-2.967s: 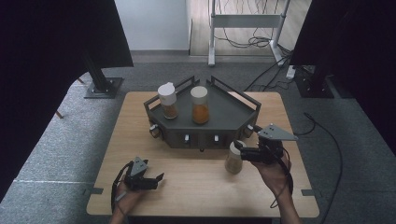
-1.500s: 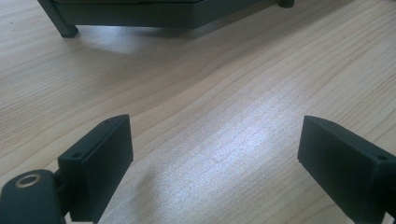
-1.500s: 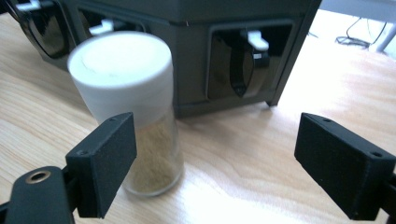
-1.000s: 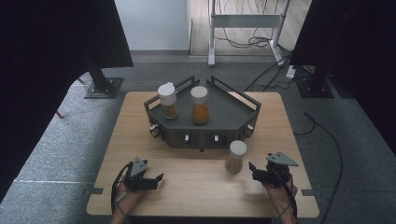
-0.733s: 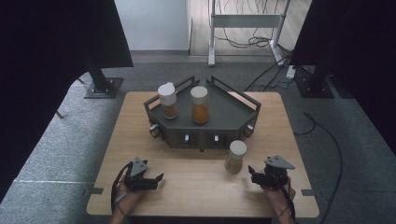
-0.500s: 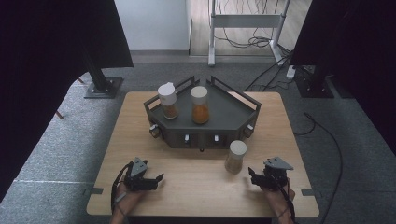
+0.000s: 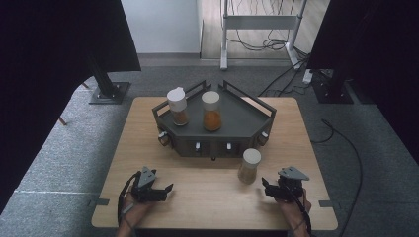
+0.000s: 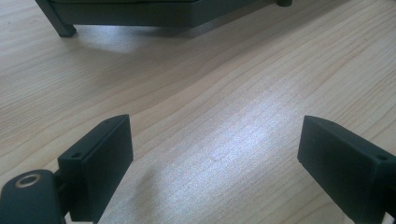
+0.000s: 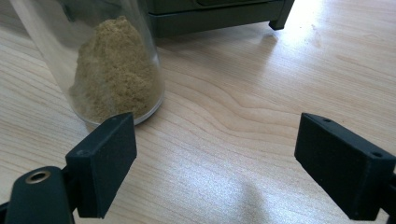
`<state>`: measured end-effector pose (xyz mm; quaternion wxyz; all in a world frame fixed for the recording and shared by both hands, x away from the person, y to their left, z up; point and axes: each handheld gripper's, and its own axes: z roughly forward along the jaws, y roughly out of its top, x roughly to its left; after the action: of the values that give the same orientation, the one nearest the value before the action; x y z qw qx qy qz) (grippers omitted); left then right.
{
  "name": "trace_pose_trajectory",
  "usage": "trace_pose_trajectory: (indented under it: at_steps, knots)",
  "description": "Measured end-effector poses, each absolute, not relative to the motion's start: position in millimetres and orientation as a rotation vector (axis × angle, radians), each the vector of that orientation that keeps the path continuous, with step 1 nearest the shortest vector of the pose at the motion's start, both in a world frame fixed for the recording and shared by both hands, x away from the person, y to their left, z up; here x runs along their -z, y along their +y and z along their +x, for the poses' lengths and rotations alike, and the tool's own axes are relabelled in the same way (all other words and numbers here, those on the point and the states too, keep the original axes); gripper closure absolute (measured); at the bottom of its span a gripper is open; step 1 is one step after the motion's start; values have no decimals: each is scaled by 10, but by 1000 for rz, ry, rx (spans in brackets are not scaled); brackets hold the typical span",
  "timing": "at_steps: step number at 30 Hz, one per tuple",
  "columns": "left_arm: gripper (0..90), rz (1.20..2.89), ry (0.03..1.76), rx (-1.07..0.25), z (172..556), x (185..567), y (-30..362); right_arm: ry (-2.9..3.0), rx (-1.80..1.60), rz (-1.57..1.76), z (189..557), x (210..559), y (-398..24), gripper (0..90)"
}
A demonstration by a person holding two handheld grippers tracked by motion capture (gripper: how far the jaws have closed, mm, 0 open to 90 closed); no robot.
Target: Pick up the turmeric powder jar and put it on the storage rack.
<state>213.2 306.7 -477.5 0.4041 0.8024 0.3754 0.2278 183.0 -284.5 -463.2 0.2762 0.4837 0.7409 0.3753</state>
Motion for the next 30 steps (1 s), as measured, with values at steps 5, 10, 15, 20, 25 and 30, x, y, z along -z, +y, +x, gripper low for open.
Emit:
trace_pose_trajectory:
  at_steps: [5, 10, 15, 20, 25, 30]
  knots:
    - [102, 2025, 949, -573, 2134, 4774, 3069, 1984, -1042, 1274, 1795, 4623, -2865, 125]
    - [102, 2027, 949, -576, 2132, 4775, 3063, 1986, -1106, 1239, 1757, 4590, -2910, 119]
    - [101, 2028, 947, -578, 2130, 4774, 3060, 1991, -1176, 1177, 1709, 4561, -2937, 113]
    - [101, 2028, 945, -579, 2129, 4775, 3062, 1992, -1205, 1131, 1692, 4508, -2905, 109]
    - [101, 2029, 945, -577, 2131, 4773, 3064, 1988, -1226, 1099, 1700, 4457, -2851, 109]
    - [102, 2029, 945, -576, 2132, 4773, 3065, 1986, -1238, 1081, 1727, 4424, -2793, 109]
